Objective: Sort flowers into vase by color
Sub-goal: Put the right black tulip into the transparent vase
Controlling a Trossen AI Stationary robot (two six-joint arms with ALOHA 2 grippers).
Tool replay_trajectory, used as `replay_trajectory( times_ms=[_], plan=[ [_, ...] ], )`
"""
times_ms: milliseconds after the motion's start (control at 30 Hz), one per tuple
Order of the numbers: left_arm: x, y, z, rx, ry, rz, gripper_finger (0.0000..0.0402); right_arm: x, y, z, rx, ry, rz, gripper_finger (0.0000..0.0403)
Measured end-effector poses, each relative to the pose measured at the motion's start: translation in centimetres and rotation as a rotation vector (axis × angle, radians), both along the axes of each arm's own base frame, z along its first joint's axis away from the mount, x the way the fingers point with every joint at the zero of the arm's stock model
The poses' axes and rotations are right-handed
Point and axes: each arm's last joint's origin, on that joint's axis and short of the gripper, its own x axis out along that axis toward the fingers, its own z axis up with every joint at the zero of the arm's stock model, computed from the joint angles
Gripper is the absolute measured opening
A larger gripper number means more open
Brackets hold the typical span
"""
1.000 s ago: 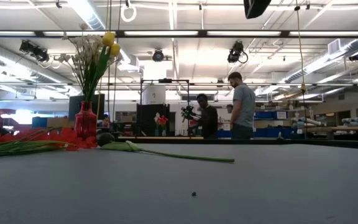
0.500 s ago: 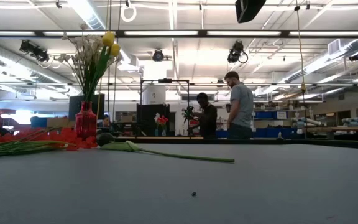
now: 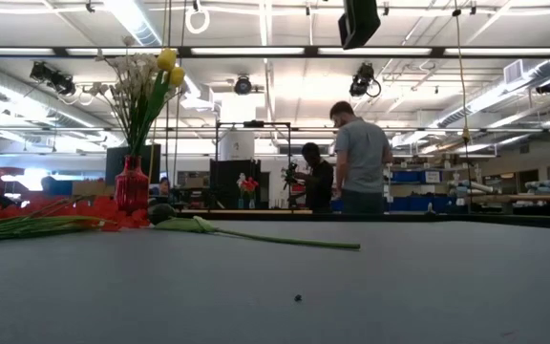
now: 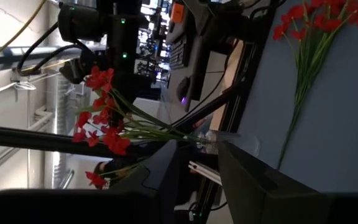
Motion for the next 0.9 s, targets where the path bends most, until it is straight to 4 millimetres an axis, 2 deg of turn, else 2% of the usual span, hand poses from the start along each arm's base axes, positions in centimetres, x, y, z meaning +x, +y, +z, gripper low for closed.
replay_trajectory(
  times_ms=[233, 467, 733, 900],
  plan=[
    [0.7, -0.6, -1.7, 0.123, 0.071, 0.003, 0.0114, 0.2, -0.3, -0.1, 0.000, 0.009, 0.024, 0.0123],
    [0.7, -0.6, -0.5, 0.120, 0.048, 0.002, 0.0114, 0.3, -0.6, -0.2, 0.001, 0.018, 0.042, 0.0123],
    [0.2, -0.2, -0.3, 0.188, 0.094, -0.004, 0.0114, 0.4, -0.9, -0.3, -0.009, 0.029, 0.056, 0.0123],
    [0.0, 0.0, 0.8, 0.192, 0.055, -0.007, 0.0105, 0.4, -0.8, -0.3, -0.016, 0.035, 0.073, 0.0123]
  ],
)
